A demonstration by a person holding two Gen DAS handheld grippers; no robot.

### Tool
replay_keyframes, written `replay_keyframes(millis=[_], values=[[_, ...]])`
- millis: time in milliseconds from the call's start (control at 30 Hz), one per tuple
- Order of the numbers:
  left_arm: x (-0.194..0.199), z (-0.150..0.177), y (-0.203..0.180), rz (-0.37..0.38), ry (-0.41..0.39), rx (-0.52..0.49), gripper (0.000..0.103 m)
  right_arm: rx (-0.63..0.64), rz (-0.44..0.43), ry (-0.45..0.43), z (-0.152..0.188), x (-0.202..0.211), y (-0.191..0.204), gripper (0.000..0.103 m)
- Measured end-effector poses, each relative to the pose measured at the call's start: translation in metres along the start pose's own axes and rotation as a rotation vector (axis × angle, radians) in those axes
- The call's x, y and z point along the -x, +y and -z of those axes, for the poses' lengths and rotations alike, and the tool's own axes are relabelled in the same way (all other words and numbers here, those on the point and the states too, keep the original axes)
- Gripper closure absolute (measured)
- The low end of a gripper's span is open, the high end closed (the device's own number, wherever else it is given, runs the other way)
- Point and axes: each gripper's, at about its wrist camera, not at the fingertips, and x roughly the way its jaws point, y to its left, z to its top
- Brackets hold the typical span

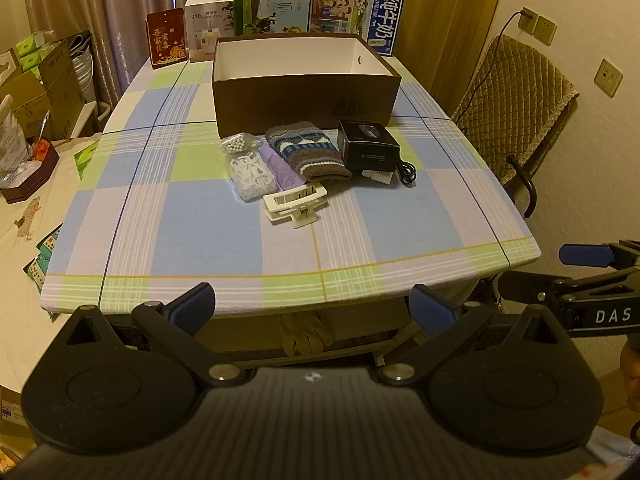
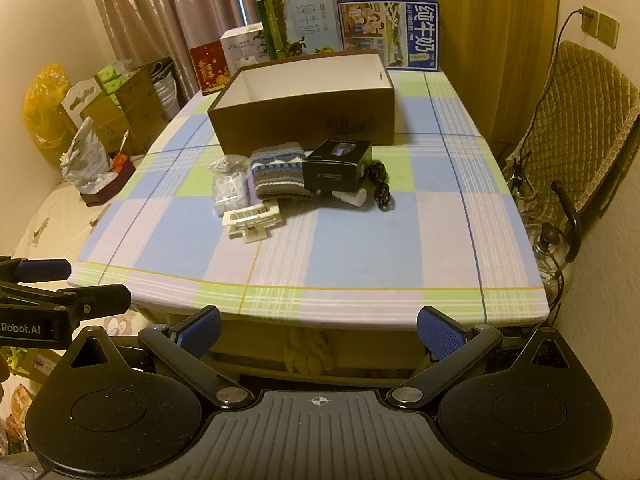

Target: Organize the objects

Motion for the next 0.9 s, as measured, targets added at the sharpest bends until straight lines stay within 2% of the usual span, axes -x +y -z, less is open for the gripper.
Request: replay_keyframes(millis=[900], values=[[0.0018, 0.0, -0.0033, -0.019, 0.0, 0.018, 0.001, 0.005, 0.001, 0.006, -0.0044, -0.0052, 0.003, 0.002]])
